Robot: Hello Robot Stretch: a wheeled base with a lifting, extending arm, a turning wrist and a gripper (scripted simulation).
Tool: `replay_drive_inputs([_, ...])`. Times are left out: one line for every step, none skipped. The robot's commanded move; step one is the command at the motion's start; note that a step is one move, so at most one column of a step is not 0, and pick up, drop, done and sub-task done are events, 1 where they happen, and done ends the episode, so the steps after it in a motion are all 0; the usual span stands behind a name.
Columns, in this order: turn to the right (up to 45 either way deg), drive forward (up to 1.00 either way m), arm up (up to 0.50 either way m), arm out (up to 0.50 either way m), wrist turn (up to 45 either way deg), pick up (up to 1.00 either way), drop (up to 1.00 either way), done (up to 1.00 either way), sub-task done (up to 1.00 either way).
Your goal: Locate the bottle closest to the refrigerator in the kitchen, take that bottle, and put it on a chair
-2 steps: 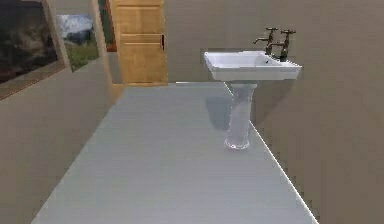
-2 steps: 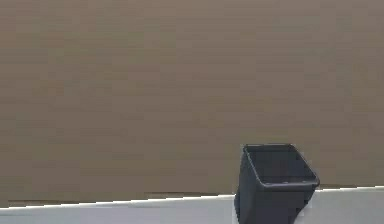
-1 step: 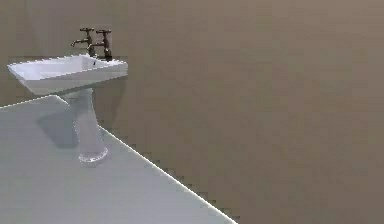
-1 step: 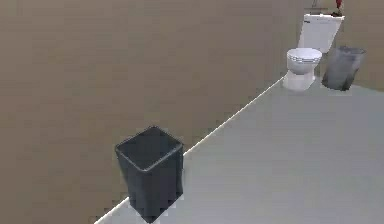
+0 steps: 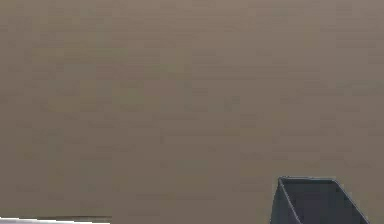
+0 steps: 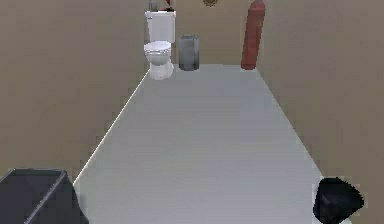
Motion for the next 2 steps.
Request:
replay_drive_inputs([3.0,0.00,0.00,0.00,0.0,0.00,0.00,0.00,0.00])
replay_drive_inputs([0.0,0.10,0.00,0.00,0.0,0.00,0.00,0.00,0.00])
